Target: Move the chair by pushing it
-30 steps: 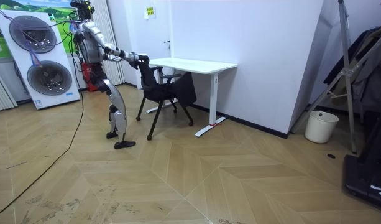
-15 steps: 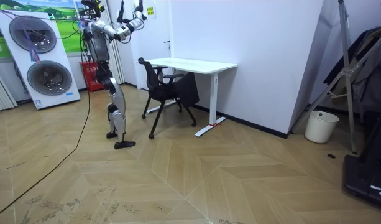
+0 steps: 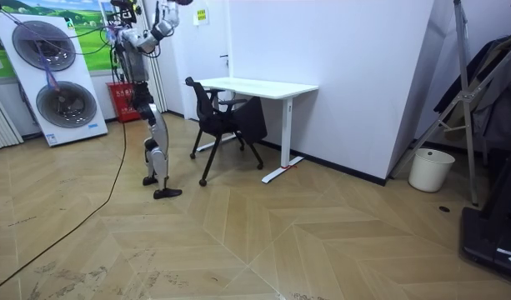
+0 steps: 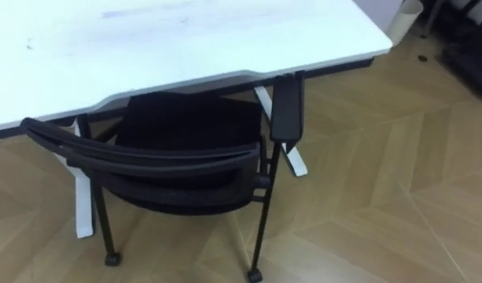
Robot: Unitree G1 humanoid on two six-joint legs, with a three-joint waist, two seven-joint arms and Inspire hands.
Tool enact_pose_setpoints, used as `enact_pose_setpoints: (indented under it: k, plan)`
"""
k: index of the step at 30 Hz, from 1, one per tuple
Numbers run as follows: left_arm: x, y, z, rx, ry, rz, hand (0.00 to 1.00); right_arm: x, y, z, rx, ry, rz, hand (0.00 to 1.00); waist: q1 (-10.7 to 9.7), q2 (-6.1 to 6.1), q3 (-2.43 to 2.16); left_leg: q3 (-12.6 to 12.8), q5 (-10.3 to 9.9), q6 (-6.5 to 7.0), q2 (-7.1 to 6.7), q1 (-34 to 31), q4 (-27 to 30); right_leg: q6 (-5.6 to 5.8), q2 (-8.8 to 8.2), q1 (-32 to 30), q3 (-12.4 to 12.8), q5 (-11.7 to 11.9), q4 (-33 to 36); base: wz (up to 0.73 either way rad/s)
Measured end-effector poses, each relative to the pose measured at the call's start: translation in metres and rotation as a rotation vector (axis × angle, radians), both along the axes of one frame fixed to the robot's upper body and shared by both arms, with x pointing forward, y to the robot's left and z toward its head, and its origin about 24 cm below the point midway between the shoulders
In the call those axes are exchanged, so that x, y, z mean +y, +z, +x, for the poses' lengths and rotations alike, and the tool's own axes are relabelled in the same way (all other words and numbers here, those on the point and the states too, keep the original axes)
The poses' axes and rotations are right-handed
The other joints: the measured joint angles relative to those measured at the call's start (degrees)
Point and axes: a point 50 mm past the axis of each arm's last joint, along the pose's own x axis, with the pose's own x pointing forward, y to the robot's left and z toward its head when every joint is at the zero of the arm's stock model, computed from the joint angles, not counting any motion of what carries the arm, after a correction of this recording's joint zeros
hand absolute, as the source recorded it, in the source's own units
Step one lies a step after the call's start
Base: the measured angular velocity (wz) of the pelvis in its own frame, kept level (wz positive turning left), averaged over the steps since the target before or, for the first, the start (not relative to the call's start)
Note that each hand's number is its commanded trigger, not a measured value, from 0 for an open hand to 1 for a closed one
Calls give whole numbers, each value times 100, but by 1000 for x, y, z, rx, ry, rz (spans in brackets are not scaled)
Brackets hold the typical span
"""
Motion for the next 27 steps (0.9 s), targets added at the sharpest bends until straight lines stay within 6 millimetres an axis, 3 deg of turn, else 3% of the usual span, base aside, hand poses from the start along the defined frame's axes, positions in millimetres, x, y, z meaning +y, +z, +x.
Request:
enact_pose_setpoints:
  k: [2,3,4,5,6,7,8,10,11,13,14,15,16,19,21,23,24,27]
  plan:
    - [16,-18,-17,-1,37,-101,0,-21,-14,-16,-5,-9,131,0,-48,42,-15,18,-1,2,-10,15,-5,11,-9,10,13,-7,1,0]
    - [27,-39,-30,3,57,-200,0,-35,-32,-26,-16,4,258,0,-44,57,-22,20,-2,2,-19,49,-14,23,-18,39,14,-20,12,0]
    - [37,-68,-45,21,85,-318,0,-51,-58,-39,-21,7,409,0,-30,77,-21,46,-3,4,-21,85,-27,32,-16,59,40,-35,22,0]
    - [40,-85,-54,35,105,-384,0,-58,-75,-47,-18,3,491,0,-17,104,-30,58,-8,11,-21,97,-28,35,-5,59,73,-38,22,-8]
    - [45,-123,-72,46,145,-540,0,-71,-108,-64,-21,-2,676,0,-5,136,-51,60,-38,50,-15,107,-30,46,13,51,111,-48,23,-5]
    - [44,-158,-88,64,179,-693,0,-79,-147,-83,-14,-26,863,0,5,158,-40,58,-61,62,-11,105,-42,54,20,45,117,-69,32,0]
    - [42,-175,-98,77,198,-762,0,-80,-170,-93,-3,-39,958,0,28,173,-31,59,-64,59,-10,104,-43,55,24,45,127,-74,39,0]
    - [26,-251,-134,168,294,-1056,0,-62,-267,-139,71,-90,1368,0,61,188,-34,62,-82,50,-3,126,-76,51,28,46,154,-130,115,0]
    - [20,-272,-143,211,329,-1131,0,-53,-292,-150,94,-106,1479,0,98,215,-39,69,-82,49,-1,153,-88,52,32,64,162,-132,109,-5]
    - [-14,-354,-185,465,479,-1420,0,-17,-388,-205,206,-275,1909,0,101,299,-10,48,-133,36,7,295,-82,57,32,188,157,-163,101,2]
    - [-24,-372,-196,535,511,-1488,0,-5,-407,-218,244,-328,2003,0,64,330,-25,30,-156,34,2,305,-66,67,16,212,152,-188,102,20]
    - [-49,-401,-217,674,560,-1608,0,21,-439,-244,324,-428,2166,0,-16,360,-55,-6,-214,24,-4,310,-17,124,-28,246,116,-247,122,11]
    - [-75,-421,-238,799,594,-1709,0,48,-461,-262,429,-499,2289,0,-9,404,-49,17,-225,25,-2,311,-8,131,-39,235,137,-255,133,4]
    - [-116,-446,-273,979,665,-1919,0,95,-488,-293,655,-645,2499,0,-47,419,-42,58,-221,37,-15,338,-17,92,-11,237,162,-258,212,-8]
    - [-126,-451,-280,1043,665,-1985,0,103,-491,-299,700,-680,2556,0,-46,400,-27,78,-238,44,-16,409,-24,96,-4,251,175,-274,219,-7]
    - [-130,-454,-281,1121,644,-2012,0,105,-494,-291,794,-648,2558,0,-18,361,-7,139,-260,40,-13,460,-35,95,9,275,221,-273,216,-14]
    - [-133,-457,-279,1197,619,-2021,0,103,-497,-277,893,-602,2534,0,-7,350,-1,200,-266,50,-4,480,-37,98,31,281,285,-247,195,-22]
    - [-136,-464,-253,1408,494,-1974,0,103,-504,-237,1068,-474,2479,0,-57,335,10,231,-256,71,0,474,-28,104,51,309,310,-170,103,-8]
